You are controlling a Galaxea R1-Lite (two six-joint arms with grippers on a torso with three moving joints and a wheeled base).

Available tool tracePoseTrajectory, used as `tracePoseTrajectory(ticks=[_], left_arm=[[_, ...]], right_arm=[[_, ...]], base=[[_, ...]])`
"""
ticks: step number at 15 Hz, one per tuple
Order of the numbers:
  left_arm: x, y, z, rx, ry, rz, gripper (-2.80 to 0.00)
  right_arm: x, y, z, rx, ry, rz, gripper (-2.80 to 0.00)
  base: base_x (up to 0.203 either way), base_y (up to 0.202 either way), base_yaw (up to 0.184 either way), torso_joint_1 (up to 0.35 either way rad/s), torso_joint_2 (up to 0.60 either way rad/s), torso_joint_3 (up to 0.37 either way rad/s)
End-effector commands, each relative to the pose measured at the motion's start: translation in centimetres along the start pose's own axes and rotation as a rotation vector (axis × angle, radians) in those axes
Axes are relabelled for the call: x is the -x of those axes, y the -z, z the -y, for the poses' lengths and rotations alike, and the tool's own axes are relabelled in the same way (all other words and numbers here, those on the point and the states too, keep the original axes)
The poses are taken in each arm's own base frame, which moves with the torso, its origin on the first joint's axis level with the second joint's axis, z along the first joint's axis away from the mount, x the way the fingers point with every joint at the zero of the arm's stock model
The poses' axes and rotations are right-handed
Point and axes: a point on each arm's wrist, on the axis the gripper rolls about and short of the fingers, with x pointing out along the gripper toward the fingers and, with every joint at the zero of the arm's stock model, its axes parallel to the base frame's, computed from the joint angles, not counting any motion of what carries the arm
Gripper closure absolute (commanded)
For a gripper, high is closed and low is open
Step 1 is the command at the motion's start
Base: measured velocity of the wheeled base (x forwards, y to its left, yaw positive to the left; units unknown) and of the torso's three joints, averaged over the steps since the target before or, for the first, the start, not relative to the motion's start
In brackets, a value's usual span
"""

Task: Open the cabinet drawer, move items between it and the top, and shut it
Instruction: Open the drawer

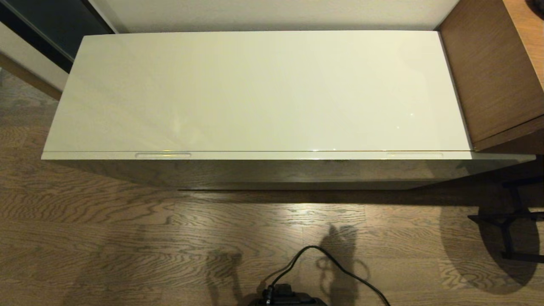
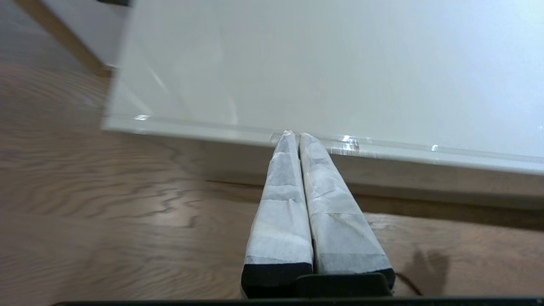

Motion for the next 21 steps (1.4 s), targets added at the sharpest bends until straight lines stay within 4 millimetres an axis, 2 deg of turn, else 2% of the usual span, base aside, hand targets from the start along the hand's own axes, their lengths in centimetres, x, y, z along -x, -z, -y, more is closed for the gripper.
tracePoseTrajectory(ticks=[1, 2, 4, 5, 6, 7, 9, 10, 12, 16, 19, 21], left_arm=[[-7.9, 3.6, -0.3, 0.035, -0.010, -0.084, 0.00], [-9.5, 5.1, -0.4, 0.062, -0.011, -0.087, 0.00], [-11.7, 7.3, -0.5, 0.109, -0.019, -0.106, 0.00], [-11.9, 7.6, -0.5, 0.131, -0.020, -0.095, 0.00], [-12.0, 7.8, -0.5, 0.129, -0.019, -0.090, 0.00], [-12.6, 7.9, -0.5, 0.126, -0.013, -0.056, 0.00], [-13.6, 7.2, -0.4, 0.128, -0.006, -0.016, 0.00], [-14.2, 7.5, -0.4, 0.131, -0.006, -0.027, 0.00], [-15.0, 8.3, -0.3, 0.139, -0.001, -0.058, 0.00], [-16.1, 9.0, 0.9, 0.163, 0.041, -0.089, 0.00], [-16.2, 9.1, 2.9, 0.168, 0.072, -0.089, 0.00], [-15.8, 9.2, 3.1, 0.167, 0.076, -0.093, 0.00]], right_arm=[[-8.8, 1.4, 2.5, -0.016, 0.141, -0.132, 0.00], [-10.5, 2.4, 3.0, 0.002, 0.178, -0.130, 0.00], [-13.7, 4.2, 2.1, 0.062, 0.187, -0.124, 0.00], [-14.6, 4.8, 1.9, 0.081, 0.205, -0.099, 0.00], [-14.9, 4.9, 1.8, 0.086, 0.207, -0.086, 0.00], [-16.0, 4.8, 1.7, 0.088, 0.201, -0.054, 0.00], [-19.9, 5.3, 1.5, 0.095, 0.214, -0.033, 0.00], [-21.5, 5.5, 1.4, 0.099, 0.232, -0.016, 0.00], [-23.7, 5.9, 1.5, 0.120, 0.267, 0.010, 0.00], [-24.1, 7.5, 2.5, 0.152, 0.281, 0.009, 0.00], [-22.9, 8.2, 2.7, 0.170, 0.283, 0.006, 0.00], [-22.4, 8.2, 2.2, 0.176, 0.271, 0.012, 0.00]], base=[[0.000, 0.000, 0.000, 0.000, 0.00, 0.000], [0.000, 0.000, 0.000, 0.000, 0.00, 0.000], [0.000, 0.000, 0.000, 0.000, 0.00, 0.000], [0.000, 0.000, 0.000, 0.000, 0.00, 0.000], [0.000, 0.000, 0.000, 0.000, 0.00, 0.000], [0.000, 0.000, 0.000, 0.000, 0.00, 0.000], [0.000, 0.000, 0.000, 0.000, 0.00, 0.000], [0.000, 0.000, 0.000, 0.000, 0.00, 0.000], [0.000, 0.000, 0.000, 0.000, 0.00, 0.000], [0.000, 0.000, 0.000, 0.000, 0.00, 0.000], [0.000, 0.000, 0.000, 0.000, 0.00, 0.000], [0.000, 0.000, 0.000, 0.000, 0.00, 0.000]])
